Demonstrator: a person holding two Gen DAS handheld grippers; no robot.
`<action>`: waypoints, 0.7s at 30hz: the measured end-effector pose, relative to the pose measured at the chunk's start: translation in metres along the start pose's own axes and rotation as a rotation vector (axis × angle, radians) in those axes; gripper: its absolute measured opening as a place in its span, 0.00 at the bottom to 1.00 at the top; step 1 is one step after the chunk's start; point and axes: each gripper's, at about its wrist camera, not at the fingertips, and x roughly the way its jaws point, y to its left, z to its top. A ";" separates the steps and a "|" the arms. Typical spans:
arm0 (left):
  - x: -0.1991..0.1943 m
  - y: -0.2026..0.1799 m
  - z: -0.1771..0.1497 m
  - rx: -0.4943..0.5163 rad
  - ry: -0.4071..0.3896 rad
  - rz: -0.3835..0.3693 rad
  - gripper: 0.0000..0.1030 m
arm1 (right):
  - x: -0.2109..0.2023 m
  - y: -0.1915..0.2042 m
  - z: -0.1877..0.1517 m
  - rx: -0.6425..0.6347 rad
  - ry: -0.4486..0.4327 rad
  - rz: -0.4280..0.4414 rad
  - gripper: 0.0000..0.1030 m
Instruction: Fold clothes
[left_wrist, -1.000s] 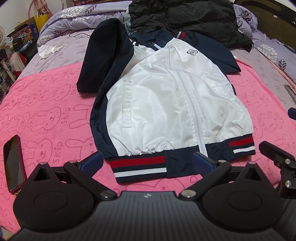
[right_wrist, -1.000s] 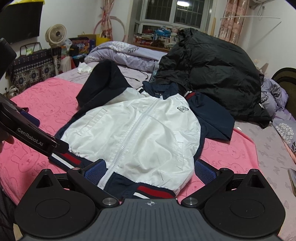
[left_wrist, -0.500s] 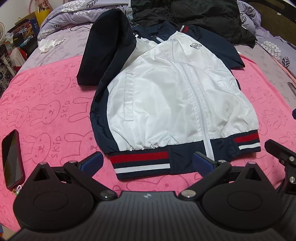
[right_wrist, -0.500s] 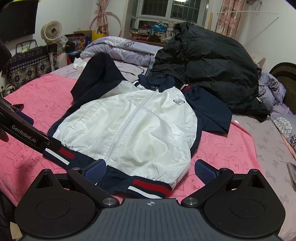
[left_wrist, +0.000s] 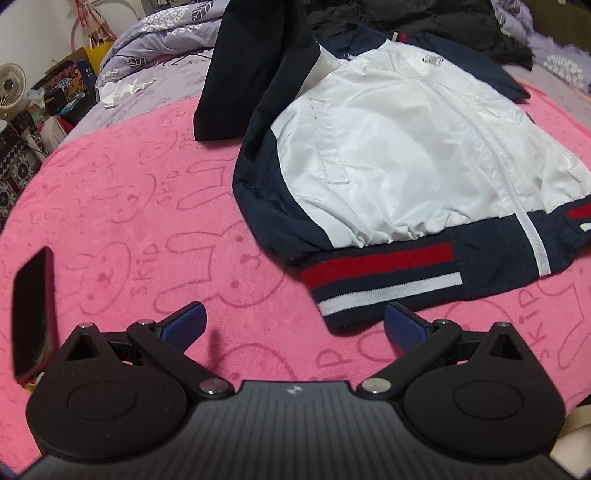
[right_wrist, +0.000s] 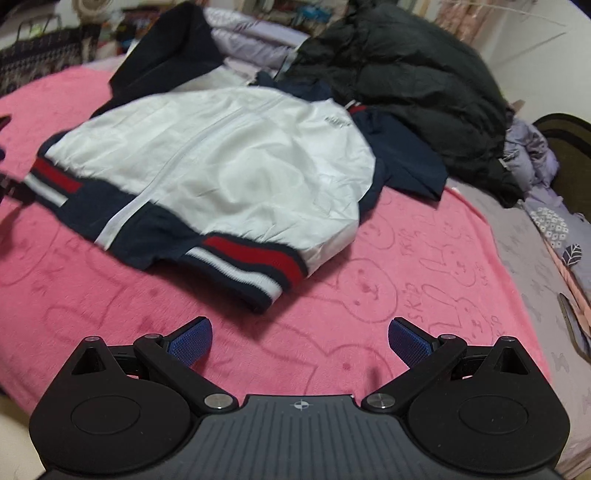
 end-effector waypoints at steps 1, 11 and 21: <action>0.001 0.000 -0.001 -0.007 -0.014 -0.006 1.00 | 0.003 0.000 0.000 0.021 -0.016 0.003 1.00; 0.003 0.002 -0.001 -0.017 -0.129 0.106 1.00 | 0.014 -0.028 0.029 0.273 -0.157 -0.101 0.89; -0.019 -0.019 -0.023 0.207 -0.236 -0.045 1.00 | 0.026 -0.033 0.015 0.293 -0.097 -0.148 0.72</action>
